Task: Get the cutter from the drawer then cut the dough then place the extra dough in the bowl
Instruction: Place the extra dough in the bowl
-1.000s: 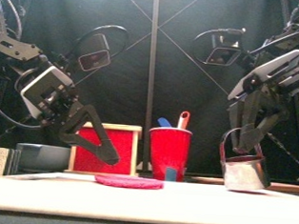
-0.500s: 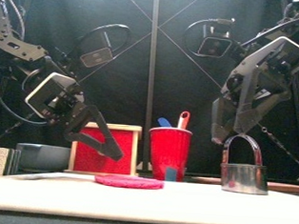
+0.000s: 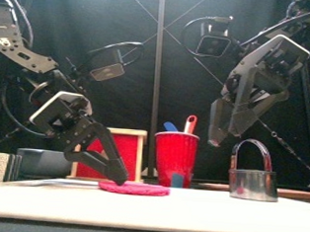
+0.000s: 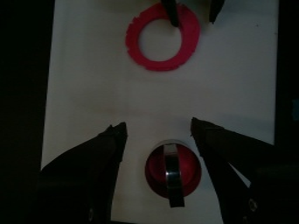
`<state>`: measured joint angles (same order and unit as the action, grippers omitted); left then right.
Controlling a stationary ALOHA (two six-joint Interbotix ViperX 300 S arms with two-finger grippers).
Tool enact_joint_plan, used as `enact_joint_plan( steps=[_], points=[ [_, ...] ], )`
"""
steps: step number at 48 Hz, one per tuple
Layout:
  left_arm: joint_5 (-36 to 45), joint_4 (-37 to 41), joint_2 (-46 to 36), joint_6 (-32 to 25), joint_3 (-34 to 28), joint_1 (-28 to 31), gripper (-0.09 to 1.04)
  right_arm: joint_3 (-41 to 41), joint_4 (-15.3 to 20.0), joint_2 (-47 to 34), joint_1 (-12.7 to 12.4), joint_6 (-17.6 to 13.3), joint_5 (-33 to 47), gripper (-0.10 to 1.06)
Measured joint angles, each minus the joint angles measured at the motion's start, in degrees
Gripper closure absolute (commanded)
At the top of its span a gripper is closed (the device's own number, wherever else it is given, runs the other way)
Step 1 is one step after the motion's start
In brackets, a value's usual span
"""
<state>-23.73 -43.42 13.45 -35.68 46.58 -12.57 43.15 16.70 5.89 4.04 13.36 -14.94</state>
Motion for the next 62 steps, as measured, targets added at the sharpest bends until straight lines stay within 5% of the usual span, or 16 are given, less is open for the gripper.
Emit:
enact_joint_plan(
  steps=[18,30,43,62],
  points=[
    [9.2,-7.1,0.0,0.0,-1.7,0.4,0.46,0.0,0.1,-0.1,-0.1,0.0,0.1,0.04],
    [2.5,-8.9,-5.3,0.1,3.1,-2.5,0.48,-0.1,1.6,-0.1,-0.5,0.0,0.1,0.04],
    [-10.7,-8.2,-28.5,-2.1,14.7,-1.2,0.48,-0.2,1.9,-0.1,-0.9,0.1,0.1,0.04],
    [-9.8,-8.7,-61.3,-11.9,28.8,17.3,0.48,-0.1,1.3,-0.4,-1.8,0.1,0.1,0.04]
  ],
)
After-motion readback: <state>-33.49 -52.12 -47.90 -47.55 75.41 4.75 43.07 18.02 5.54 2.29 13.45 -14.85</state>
